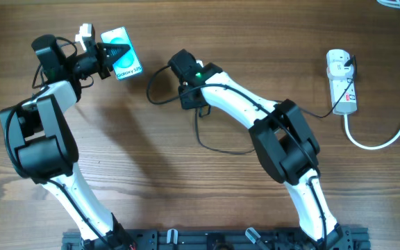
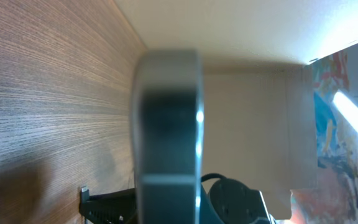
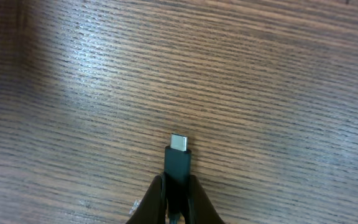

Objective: Plug charger to phone and switch on socket

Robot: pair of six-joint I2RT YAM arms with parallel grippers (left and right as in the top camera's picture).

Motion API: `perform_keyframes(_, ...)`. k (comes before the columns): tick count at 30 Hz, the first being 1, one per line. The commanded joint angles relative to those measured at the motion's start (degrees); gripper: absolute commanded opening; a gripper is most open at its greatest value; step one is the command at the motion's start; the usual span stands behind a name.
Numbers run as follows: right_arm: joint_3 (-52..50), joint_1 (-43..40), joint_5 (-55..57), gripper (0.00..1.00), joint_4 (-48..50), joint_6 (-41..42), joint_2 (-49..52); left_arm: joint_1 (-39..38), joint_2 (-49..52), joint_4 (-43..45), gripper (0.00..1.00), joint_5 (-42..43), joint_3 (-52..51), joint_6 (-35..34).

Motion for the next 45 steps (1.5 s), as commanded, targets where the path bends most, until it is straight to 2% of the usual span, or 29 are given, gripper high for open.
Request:
perform_keyframes(1,-4.17,-3.08,-11.06,0.05,-1.55,1.53,8.09,0.11,-0.11,0.37,0.04,2.08,1.01,-0.13)
perform_keyframes(2,-4.17,-4.26,-18.64,0.04,-0.52,0.48,8.0,0.11,-0.11,0.37,0.04,2.64,1.01,-0.13)
perform_keyframes(6,-4.17,-6.62,-35.06,0.05,1.77,-3.74,7.08,0.11,-0.11,0.35,0.04,3.19,1.01,-0.24)
perform_keyframes(9,-4.17,-8.81,-48.81,0.05,3.06,-9.86,4.63,0.07,-0.11,0.37,0.04,3.96,1.01,-1.22)
perform_keyframes(16,-4.2,-11.56,-64.81,0.05,2.89,-18.95,0.07,-1.11,-0.13,0.37,0.04,5.9,1.01,-1.62)
perform_keyframes(18,-4.24,-12.11,-71.06,0.05,0.9,-23.82,-0.31,-2.16,-0.13,0.39,0.04,6.78,1.01,-1.62)
perform_keyframes(24,-4.35,-13.42,-81.07,0.05,-9.2,-37.94,-0.31,-5.62,-0.13,0.39,0.04,8.48,1.01,-1.6)
perform_keyframes(31,-4.35,-17.68,-89.15,0.05,-26.99,-60.78,-0.31,-11.54,-0.15,0.37,0.04,8.63,1.01,-2.23)
perform_keyframes(39,-4.37,-24.57,-90.68,0.05,-45.9,-80.87,-0.31,-16.83,-0.2,0.39,0.04,4.55,1.01,-4.98)
perform_keyframes(41,-4.57,-26.12,-90.86,0.05,-48.96,-84.04,-0.31,-18.45,-0.2,0.39,0.04,3.5,1.01,-6.19)
perform_keyframes(45,-7.08,-27.76,-90.88,0.05,-48.92,-83.67,-0.31,-21.68,-0.52,0.42,0.04,-0.17,1.01,-6.6)
